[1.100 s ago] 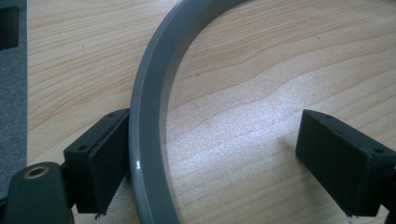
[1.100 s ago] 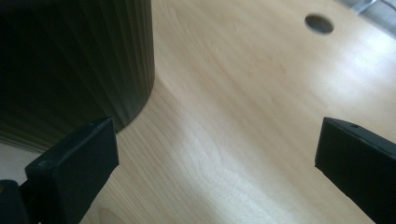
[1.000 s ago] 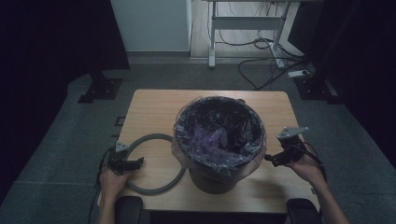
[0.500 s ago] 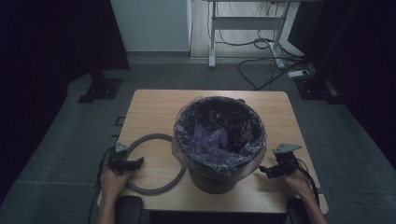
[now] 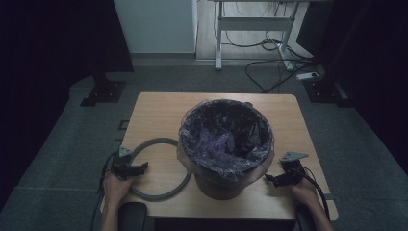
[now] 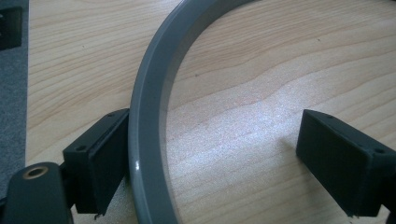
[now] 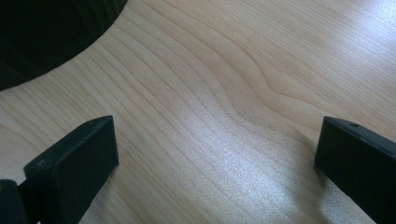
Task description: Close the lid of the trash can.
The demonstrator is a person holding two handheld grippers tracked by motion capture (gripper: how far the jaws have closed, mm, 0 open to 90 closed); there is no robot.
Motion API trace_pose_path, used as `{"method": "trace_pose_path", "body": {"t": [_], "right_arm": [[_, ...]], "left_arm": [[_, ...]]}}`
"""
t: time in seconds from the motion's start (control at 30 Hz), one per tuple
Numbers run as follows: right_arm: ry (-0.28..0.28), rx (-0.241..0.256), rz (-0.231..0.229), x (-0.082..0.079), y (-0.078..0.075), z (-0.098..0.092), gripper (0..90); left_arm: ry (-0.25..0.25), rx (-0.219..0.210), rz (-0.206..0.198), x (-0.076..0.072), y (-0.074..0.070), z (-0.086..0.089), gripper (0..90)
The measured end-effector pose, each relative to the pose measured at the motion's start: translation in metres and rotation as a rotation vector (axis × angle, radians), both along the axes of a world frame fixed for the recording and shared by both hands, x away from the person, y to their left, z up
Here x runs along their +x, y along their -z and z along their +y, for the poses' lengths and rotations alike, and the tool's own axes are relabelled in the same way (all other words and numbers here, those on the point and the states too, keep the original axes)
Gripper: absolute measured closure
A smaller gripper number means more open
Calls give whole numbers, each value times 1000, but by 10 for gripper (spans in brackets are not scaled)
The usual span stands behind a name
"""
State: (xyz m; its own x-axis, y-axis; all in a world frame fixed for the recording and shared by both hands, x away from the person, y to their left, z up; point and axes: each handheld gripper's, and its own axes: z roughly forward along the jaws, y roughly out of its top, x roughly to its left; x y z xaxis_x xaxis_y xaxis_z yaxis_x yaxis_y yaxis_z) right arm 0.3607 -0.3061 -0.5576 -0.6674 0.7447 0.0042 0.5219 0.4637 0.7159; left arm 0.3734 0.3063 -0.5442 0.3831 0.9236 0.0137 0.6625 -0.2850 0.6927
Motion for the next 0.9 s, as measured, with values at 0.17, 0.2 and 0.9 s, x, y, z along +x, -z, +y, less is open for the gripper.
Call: {"method": "trace_pose_path", "body": {"t": [0.17, 0.2, 0.9], "right_arm": [[0, 0, 0, 0, 0, 0, 0], [1, 0, 0, 0, 0, 0, 0], [0, 0, 0, 0, 0, 0, 0]], "left_arm": [[7, 37, 94, 9, -9, -3, 137], [8, 44, 113, 10, -10, -3, 142], [-42, 227, 589, 63, -42, -6, 595]]}}
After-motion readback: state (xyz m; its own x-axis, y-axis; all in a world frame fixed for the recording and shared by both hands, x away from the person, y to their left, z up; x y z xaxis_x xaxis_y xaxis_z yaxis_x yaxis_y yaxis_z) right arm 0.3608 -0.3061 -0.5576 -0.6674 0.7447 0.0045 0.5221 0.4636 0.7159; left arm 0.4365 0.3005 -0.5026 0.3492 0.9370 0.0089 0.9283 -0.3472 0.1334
